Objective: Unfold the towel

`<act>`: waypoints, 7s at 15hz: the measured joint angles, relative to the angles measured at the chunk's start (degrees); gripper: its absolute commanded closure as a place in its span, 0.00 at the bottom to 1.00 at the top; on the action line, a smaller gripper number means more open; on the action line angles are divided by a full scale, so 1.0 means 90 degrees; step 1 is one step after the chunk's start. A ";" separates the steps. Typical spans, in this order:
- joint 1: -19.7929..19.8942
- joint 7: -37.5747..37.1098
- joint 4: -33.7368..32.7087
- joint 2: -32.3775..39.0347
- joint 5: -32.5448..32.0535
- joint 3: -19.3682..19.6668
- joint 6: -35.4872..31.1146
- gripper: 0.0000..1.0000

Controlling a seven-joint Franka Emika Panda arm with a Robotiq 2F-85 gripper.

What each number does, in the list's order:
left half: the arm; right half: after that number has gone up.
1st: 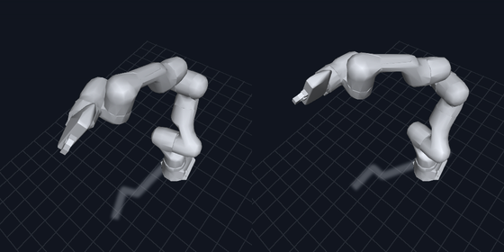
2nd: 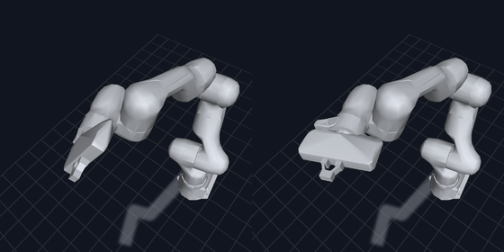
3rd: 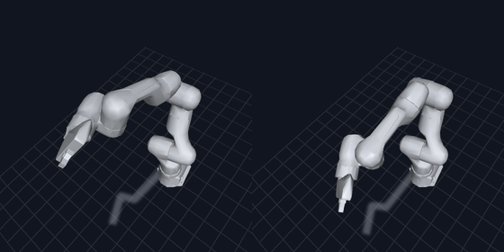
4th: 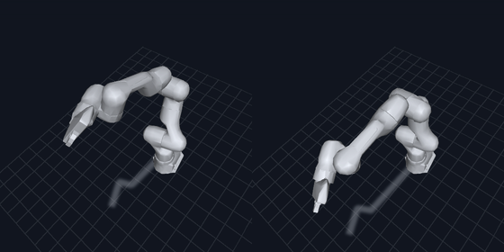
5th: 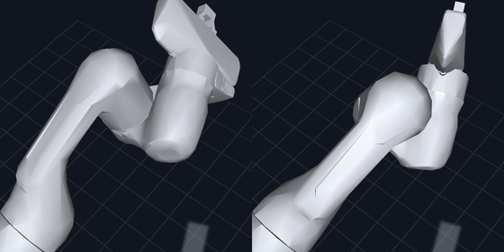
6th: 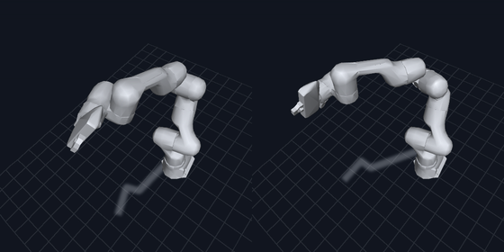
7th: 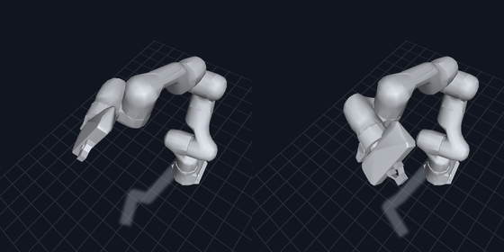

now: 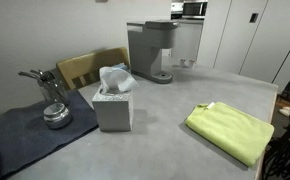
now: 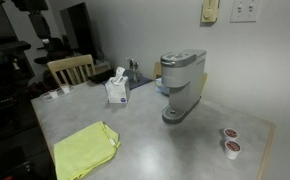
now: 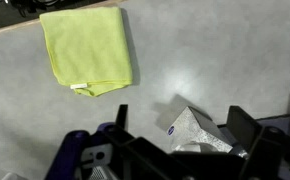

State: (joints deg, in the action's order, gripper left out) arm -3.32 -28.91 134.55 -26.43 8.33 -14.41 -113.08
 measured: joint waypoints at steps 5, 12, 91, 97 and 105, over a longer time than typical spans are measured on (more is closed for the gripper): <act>-0.0005 0.0000 0.0001 0.0005 -0.0002 0.0001 0.0005 0.00; -0.0005 0.0005 0.0067 0.0155 -0.0001 0.0102 0.0007 0.00; 0.0861 0.5655 0.0219 0.3317 -0.0069 0.2627 -0.0307 0.00; 0.0952 0.5729 0.0224 0.3996 0.0007 0.2624 -0.0730 0.00; 0.1145 0.6450 0.0278 0.4220 0.0008 0.2584 -0.0690 0.00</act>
State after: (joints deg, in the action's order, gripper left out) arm 6.99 29.13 137.05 11.55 8.40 8.84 -119.29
